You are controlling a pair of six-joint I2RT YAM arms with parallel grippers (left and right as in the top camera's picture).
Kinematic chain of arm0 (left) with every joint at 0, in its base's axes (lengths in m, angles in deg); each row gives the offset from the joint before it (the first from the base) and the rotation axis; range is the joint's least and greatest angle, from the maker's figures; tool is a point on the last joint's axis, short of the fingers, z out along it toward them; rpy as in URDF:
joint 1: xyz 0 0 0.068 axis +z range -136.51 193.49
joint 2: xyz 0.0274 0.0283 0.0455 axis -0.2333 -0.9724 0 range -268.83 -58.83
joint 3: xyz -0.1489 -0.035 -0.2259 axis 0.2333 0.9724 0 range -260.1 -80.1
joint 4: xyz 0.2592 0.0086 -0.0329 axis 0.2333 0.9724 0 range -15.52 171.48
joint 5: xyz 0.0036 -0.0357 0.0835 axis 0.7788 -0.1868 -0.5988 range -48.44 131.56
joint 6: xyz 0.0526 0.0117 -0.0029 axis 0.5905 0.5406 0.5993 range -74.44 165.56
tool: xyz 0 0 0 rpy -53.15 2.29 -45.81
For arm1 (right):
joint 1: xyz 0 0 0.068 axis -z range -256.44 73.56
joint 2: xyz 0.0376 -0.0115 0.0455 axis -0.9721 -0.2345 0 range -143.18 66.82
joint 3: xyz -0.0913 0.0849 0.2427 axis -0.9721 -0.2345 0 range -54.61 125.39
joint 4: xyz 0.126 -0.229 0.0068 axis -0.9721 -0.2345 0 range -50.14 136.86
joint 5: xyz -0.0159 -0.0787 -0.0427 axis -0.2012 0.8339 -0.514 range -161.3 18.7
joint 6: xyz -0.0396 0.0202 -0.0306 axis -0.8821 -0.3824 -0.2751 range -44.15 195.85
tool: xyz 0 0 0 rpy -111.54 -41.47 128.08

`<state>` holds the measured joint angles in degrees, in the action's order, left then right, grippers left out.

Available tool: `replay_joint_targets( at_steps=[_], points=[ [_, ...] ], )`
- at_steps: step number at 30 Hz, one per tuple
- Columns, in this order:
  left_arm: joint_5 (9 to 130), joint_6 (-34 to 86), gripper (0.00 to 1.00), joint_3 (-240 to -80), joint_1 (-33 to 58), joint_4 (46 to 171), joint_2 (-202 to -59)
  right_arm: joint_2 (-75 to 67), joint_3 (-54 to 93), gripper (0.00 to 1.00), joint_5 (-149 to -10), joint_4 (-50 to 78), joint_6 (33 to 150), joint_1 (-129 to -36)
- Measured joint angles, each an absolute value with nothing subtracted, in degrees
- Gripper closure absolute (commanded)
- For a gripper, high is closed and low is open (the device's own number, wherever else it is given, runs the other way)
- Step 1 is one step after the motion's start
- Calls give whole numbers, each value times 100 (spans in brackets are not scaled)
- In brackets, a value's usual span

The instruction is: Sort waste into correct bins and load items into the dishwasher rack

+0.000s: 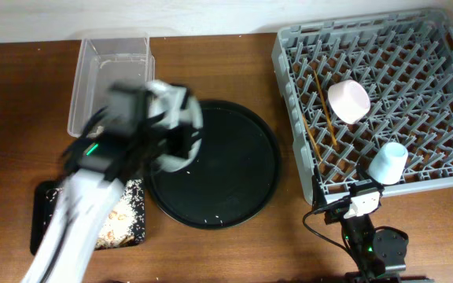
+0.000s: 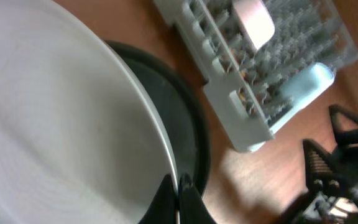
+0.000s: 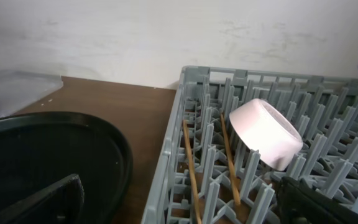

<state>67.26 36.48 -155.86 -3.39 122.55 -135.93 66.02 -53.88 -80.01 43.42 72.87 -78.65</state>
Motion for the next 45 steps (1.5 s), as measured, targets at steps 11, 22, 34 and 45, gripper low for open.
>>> replay_joint_targets(
  at_steps=[11,22,34,45],
  points=[
    [8509,433,100,-17781,-1268,4059,-17486,6602,-5388,2,-8001,4344,7287,-7865],
    [8443,-2223,99,-17789,-1789,3816,-18763,6602,-5388,2,-8003,4344,7287,-7865],
    [8485,-914,1,-17929,-1605,6043,-18754,6602,-5388,2,-8003,4344,7287,-7865],
    [5049,2457,1,-18224,-165,13184,-15115,6598,-5390,2,-8003,4344,7287,-7865]
  ],
)
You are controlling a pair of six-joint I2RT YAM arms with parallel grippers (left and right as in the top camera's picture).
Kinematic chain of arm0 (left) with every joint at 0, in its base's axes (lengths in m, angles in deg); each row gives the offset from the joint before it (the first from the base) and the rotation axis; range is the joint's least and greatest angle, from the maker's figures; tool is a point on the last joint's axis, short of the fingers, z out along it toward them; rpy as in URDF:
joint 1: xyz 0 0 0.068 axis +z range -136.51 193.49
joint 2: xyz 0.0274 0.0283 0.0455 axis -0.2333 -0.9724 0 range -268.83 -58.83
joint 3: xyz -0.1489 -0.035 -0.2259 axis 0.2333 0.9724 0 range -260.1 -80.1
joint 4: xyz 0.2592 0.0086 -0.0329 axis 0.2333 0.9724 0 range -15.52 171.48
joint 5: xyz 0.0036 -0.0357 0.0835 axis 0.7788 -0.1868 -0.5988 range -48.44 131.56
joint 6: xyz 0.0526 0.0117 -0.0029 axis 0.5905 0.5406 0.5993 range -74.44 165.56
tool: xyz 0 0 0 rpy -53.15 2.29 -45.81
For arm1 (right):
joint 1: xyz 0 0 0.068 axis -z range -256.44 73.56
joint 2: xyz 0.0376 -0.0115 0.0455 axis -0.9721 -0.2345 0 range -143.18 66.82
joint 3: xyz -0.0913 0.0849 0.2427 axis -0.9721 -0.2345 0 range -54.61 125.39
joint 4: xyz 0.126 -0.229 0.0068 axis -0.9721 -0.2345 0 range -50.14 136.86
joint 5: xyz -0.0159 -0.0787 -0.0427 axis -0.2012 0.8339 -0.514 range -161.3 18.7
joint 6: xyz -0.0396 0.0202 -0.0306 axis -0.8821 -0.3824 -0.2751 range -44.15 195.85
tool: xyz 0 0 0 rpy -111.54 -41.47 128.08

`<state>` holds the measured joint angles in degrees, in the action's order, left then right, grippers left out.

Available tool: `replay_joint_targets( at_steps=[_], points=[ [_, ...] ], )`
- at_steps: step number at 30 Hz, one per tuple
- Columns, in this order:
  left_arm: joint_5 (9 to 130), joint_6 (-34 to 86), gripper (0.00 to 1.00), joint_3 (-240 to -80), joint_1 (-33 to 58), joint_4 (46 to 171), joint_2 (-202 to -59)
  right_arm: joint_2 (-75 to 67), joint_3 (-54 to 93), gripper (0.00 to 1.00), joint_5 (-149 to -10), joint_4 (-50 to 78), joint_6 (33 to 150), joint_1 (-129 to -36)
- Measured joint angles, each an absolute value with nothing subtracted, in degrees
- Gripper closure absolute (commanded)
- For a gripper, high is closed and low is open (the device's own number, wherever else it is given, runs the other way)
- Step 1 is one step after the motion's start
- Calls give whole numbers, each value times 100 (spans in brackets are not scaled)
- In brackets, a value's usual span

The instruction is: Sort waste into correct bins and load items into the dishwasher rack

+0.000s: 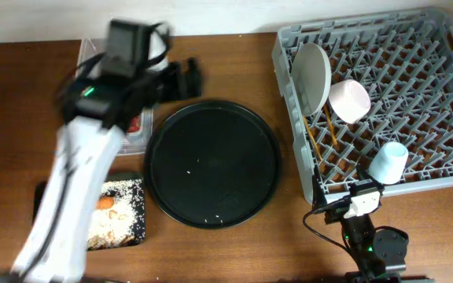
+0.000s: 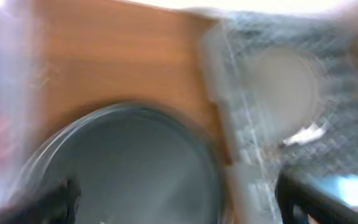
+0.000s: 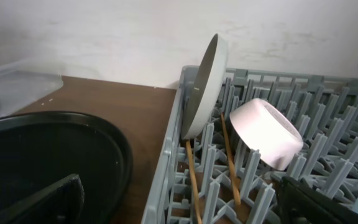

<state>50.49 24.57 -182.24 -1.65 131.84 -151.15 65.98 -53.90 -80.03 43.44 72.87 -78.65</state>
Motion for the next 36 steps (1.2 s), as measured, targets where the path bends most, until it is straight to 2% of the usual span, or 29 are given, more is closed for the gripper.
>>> replay_joint_targets(
  at_steps=[4,7,24,28,29,31,34,36],
  points=[
    [2708,2881,1,-18242,259,14896,-14111,6598,-5390,2,-8003,4346,7287,-7865],
    [2175,2959,1,-18242,450,15335,-14046,6598,-5390,2,-8003,4346,7287,-7865],
    [2028,2979,1,-18242,447,15339,-14046,6598,-5390,2,-8003,4346,7287,-7865],
    [2013,2999,1,-18115,264,15750,-13690,6598,-5390,2,-8003,4346,7287,-7865],
    [2002,3003,1,-17934,218,15416,-13377,6598,-5390,2,-8003,4344,7287,-7865],
    [1906,3018,1,-17081,227,13691,-12590,6594,-5388,2,-8003,4344,7289,-7865],
    [1843,3088,1,-14985,338,11147,-10973,6598,-5388,2,-8001,4344,7287,-7865],
    [1930,3132,1,-13398,535,10063,-9830,6613,-5388,2,-7998,4353,7285,-7865]
  ],
)
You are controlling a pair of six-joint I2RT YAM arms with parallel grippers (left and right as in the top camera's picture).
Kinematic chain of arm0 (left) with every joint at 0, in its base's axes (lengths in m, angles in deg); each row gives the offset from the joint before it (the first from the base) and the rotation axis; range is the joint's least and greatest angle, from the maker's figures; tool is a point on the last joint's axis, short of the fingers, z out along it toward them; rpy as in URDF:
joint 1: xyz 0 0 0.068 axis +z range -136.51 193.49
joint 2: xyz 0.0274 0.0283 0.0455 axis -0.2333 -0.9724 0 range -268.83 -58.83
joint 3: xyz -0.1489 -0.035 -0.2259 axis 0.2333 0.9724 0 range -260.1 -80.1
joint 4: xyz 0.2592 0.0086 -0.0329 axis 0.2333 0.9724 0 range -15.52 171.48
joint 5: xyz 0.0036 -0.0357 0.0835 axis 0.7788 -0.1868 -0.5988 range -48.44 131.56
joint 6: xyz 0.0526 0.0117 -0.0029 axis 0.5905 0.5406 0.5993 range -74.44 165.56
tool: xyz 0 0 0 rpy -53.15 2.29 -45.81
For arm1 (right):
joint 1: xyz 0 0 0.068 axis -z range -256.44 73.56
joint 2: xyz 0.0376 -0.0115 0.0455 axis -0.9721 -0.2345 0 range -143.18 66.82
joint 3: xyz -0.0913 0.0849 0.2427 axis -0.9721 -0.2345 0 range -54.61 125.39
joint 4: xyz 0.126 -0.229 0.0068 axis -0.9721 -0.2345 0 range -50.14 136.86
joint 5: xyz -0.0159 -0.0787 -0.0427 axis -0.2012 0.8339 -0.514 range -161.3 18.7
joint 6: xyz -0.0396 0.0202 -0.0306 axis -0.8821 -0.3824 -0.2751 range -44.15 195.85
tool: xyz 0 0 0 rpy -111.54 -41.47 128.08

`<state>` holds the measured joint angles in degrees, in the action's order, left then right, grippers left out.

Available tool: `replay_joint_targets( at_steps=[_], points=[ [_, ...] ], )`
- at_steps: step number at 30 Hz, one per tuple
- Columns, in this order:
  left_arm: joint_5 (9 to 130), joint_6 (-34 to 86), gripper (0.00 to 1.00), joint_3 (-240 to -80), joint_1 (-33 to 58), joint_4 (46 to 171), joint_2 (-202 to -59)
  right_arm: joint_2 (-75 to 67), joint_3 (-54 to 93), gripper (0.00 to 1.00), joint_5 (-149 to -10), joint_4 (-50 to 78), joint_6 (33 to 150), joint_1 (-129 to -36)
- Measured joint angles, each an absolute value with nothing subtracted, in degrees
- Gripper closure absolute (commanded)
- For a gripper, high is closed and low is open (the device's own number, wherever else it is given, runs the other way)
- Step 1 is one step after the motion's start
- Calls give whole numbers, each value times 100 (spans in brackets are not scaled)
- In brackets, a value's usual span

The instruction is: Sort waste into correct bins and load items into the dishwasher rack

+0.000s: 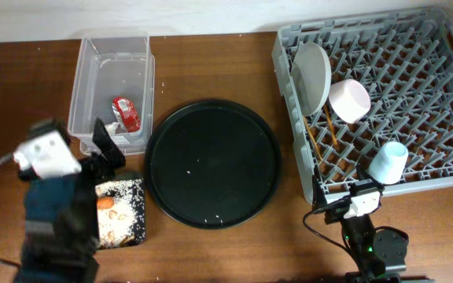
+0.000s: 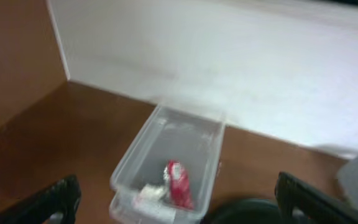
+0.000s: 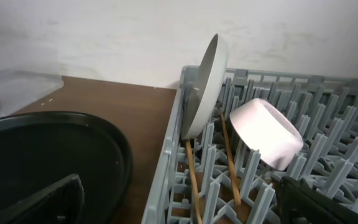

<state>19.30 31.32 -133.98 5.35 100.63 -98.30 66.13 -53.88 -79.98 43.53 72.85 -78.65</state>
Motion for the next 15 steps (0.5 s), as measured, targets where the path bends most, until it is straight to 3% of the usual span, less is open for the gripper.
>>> replay_joint_targets(
  at_steps=[4,10,15],
  points=[
    [2385,3167,1,-11134,1129,9709,-7803,6596,-5388,2,-8003,4353,7291,-7865],
    [2531,3762,1,-9466,1044,8710,-6079,6600,-5390,2,-8003,4346,7285,-7865],
    [2481,3897,1,-8297,810,7405,-5957,6609,-5390,2,-8003,4346,7285,-7865]
  ],
)
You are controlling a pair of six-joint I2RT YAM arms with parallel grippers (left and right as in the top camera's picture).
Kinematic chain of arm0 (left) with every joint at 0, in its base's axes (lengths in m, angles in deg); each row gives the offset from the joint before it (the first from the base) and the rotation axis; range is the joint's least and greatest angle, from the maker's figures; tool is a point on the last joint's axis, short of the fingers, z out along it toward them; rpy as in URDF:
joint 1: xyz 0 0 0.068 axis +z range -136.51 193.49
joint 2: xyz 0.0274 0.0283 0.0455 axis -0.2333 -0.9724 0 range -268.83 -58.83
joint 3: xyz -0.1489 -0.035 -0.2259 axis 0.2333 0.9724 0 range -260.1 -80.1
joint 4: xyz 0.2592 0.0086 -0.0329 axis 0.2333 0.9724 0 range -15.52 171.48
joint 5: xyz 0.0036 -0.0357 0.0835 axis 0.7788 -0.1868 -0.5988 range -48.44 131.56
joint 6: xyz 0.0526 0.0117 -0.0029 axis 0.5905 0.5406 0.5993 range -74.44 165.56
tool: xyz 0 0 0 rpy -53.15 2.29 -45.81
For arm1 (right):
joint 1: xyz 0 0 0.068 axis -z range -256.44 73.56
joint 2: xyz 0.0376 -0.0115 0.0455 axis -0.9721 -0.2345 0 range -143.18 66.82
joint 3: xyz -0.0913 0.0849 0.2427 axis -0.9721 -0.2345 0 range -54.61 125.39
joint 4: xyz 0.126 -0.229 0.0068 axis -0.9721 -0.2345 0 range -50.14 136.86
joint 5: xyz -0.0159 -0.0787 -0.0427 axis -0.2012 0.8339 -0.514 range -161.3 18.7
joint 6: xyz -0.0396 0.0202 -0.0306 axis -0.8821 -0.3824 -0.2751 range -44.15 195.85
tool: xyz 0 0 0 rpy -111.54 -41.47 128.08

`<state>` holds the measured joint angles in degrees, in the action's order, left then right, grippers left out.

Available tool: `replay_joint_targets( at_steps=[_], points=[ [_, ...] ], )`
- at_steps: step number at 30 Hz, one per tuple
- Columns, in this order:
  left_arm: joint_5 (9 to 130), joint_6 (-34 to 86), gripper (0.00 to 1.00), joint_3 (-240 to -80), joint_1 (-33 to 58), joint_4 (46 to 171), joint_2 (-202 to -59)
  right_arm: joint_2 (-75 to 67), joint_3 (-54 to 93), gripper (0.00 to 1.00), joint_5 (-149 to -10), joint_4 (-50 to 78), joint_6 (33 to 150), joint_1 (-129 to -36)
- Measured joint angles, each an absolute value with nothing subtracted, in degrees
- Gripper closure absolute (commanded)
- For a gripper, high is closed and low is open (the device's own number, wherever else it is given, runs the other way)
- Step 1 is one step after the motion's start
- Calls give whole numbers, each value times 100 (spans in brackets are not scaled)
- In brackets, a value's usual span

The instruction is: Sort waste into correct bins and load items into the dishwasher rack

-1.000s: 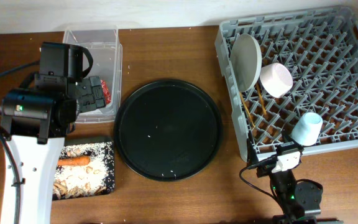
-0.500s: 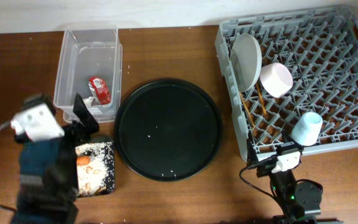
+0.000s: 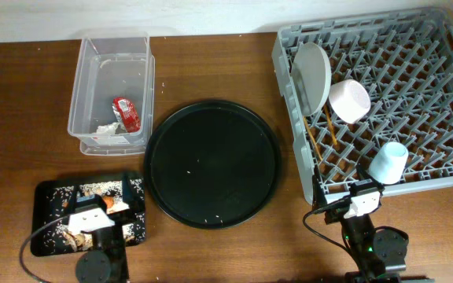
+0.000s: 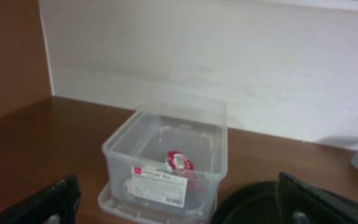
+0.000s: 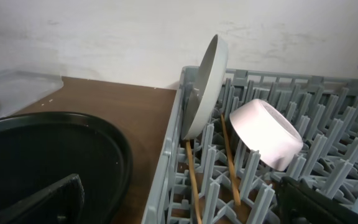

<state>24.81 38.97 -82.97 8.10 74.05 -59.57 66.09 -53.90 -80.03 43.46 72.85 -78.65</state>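
Note:
A grey plate (image 3: 311,74) stands on edge at the left end of the grey dishwasher rack (image 3: 415,47). Next to it lie a pink bowl (image 3: 348,101), a light blue cup (image 3: 387,162) and wooden chopsticks (image 3: 325,118). The clear bin (image 3: 85,55) holds a red wrapper (image 3: 125,114). My left gripper (image 4: 179,202) is open and empty, low at the front left, facing the bin (image 4: 166,158). My right gripper (image 5: 179,202) is open and empty at the front right, facing the plate (image 5: 202,87) and bowl (image 5: 267,134).
A round black tray (image 3: 212,163) with a few crumbs lies in the middle. A black rectangular tray (image 3: 41,212) with rice and food scraps sits at the front left, partly under the left arm (image 3: 91,222). A wall runs along the back.
The left arm has dropped from beside the food tray to the table's front edge. Its open gripper now views the bin from lower down. The right arm has not moved.
My left gripper was shut on the grey plate above the round tray. Then the plate stood in the rack and the open gripper was near the bin. After that the arm was at the front left, and now rests at the front edge.

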Motion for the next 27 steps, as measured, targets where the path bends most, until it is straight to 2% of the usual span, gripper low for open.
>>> replay_joint_targets(
  at_steps=[27],
  points=[
    [2461,3915,1,-8072,738,7740,-5954,6609,-5390,2,-8003,4346,7289,-7865]
  ],
)
